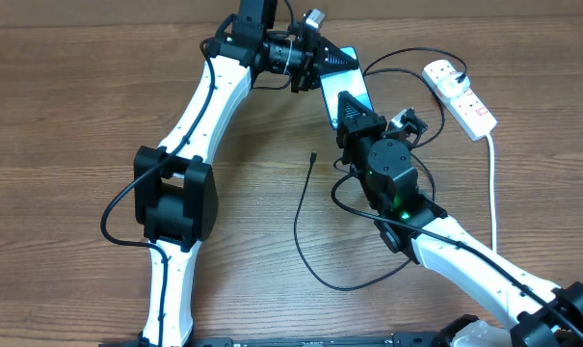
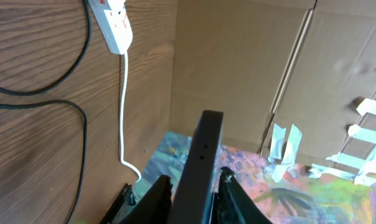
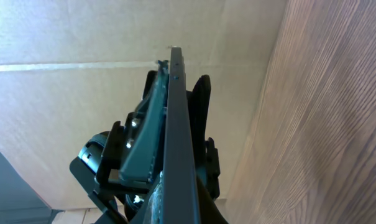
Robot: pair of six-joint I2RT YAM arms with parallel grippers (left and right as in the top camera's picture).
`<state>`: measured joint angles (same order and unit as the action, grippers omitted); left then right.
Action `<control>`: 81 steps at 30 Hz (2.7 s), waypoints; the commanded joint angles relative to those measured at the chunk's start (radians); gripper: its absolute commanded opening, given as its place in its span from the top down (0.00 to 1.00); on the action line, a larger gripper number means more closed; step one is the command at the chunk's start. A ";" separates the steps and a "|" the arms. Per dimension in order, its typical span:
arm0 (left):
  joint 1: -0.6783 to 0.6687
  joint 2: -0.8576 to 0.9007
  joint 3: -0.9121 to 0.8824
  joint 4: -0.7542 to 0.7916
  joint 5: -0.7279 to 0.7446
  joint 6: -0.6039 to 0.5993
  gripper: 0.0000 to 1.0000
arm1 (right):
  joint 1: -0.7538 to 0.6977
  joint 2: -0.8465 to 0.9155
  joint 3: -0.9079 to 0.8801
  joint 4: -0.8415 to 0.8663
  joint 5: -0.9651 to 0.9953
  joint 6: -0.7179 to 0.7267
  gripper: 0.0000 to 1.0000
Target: Plug charger to phone and switch on socket
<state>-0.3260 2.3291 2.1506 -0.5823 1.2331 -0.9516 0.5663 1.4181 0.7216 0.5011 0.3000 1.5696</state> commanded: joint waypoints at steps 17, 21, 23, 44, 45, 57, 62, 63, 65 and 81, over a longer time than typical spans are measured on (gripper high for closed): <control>-0.036 -0.002 0.019 0.060 0.034 -0.042 0.80 | 0.001 0.071 0.028 0.084 -0.024 -0.028 0.96; -0.038 -0.002 0.019 0.060 0.011 -0.051 0.83 | 0.006 0.095 0.047 0.082 -0.037 -0.028 0.96; -0.038 -0.002 0.019 0.061 -0.003 -0.052 0.91 | 0.010 0.095 0.047 0.077 -0.041 -0.029 0.96; 0.074 -0.002 0.019 0.198 -0.106 -0.069 0.96 | 0.005 0.083 0.047 0.051 -0.128 -0.275 0.30; 0.088 -0.002 0.019 0.198 -0.101 -0.058 0.96 | 0.004 0.076 0.047 0.051 -0.144 -0.323 0.23; 0.317 -0.002 0.019 0.190 0.201 0.124 0.96 | 0.003 0.014 0.202 -0.595 -0.344 -0.762 0.00; 0.381 -0.002 0.018 0.186 0.211 0.154 0.96 | -0.020 0.084 0.406 -0.953 -0.348 -0.890 0.00; 0.391 -0.002 0.019 0.179 0.198 0.155 0.96 | -0.026 0.117 0.452 -1.014 -0.351 -0.914 0.00; 0.405 -0.002 0.019 0.142 0.164 0.171 0.96 | -0.034 0.182 0.529 -1.096 -0.375 -0.962 0.00; 0.405 -0.068 0.019 -0.519 -0.276 0.596 0.96 | -0.042 0.441 0.671 -1.134 -0.435 -1.036 0.23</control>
<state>0.0849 2.3310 2.1532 -1.0683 1.0153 -0.4633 0.5301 1.8633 1.3716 -0.6380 -0.1574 0.5274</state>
